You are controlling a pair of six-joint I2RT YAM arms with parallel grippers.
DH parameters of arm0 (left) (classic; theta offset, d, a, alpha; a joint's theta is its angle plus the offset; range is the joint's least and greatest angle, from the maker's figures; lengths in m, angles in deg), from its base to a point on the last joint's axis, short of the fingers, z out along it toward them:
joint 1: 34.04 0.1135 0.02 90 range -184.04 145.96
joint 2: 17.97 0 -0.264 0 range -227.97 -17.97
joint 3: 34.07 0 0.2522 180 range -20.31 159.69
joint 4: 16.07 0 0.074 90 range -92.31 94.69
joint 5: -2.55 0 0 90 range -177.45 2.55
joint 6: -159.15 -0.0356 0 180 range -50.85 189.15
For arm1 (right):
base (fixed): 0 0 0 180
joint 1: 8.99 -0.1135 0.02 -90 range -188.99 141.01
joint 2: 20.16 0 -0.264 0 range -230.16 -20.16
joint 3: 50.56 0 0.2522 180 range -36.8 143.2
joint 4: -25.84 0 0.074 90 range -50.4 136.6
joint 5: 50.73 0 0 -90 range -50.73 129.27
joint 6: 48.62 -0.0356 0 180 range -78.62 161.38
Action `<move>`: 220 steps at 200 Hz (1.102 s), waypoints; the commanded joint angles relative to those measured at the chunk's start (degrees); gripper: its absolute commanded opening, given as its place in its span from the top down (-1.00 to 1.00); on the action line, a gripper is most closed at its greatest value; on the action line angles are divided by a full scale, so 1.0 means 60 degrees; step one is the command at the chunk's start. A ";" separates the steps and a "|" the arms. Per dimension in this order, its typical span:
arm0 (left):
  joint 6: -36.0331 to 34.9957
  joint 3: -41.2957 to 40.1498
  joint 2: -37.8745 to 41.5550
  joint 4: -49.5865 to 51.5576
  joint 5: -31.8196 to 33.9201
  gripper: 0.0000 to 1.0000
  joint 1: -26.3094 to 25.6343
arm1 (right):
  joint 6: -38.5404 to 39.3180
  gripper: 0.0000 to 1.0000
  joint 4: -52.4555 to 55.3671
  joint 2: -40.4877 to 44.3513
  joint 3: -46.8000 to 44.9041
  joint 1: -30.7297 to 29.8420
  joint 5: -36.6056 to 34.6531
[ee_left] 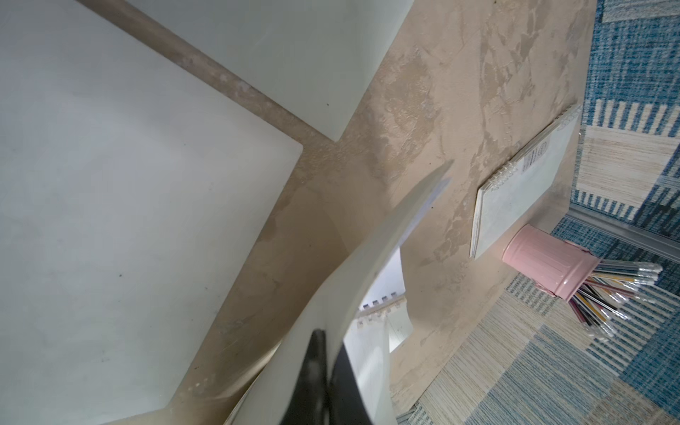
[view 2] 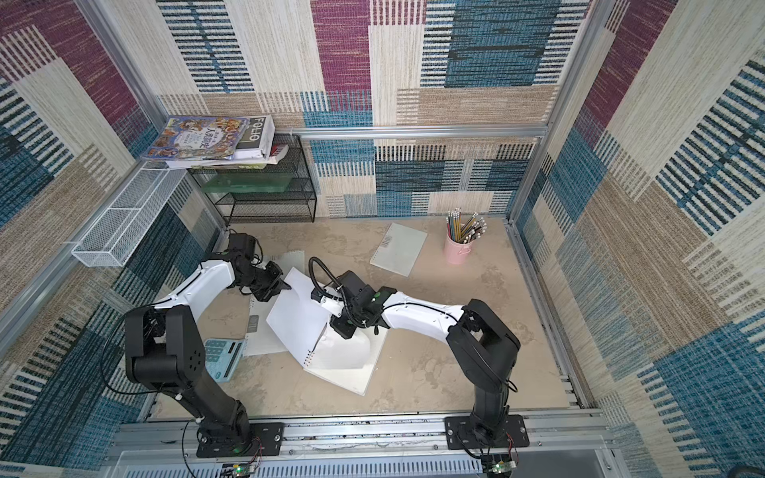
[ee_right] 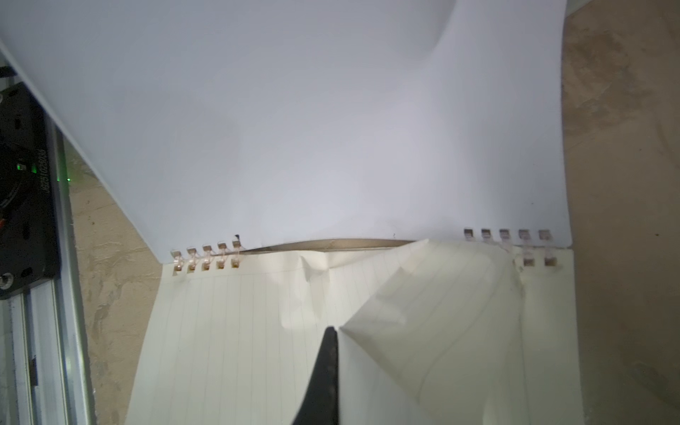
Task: Tear off pages from different notebooks
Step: Tear off the paper from the notebook.
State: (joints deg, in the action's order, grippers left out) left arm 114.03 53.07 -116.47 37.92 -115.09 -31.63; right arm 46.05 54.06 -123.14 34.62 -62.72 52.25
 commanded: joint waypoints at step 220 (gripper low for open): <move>0.1577 0.0067 -0.0118 -0.1443 0.2003 1.00 -0.0097 | 0.0555 1.00 0.0530 0.1136 0.0073 -0.0130 0.1491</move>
State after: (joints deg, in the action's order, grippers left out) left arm 122.73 52.63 -116.78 28.85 -106.45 -32.35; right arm 46.99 56.81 -121.22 37.87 -62.59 53.71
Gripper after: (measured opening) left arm 0.051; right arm 0.049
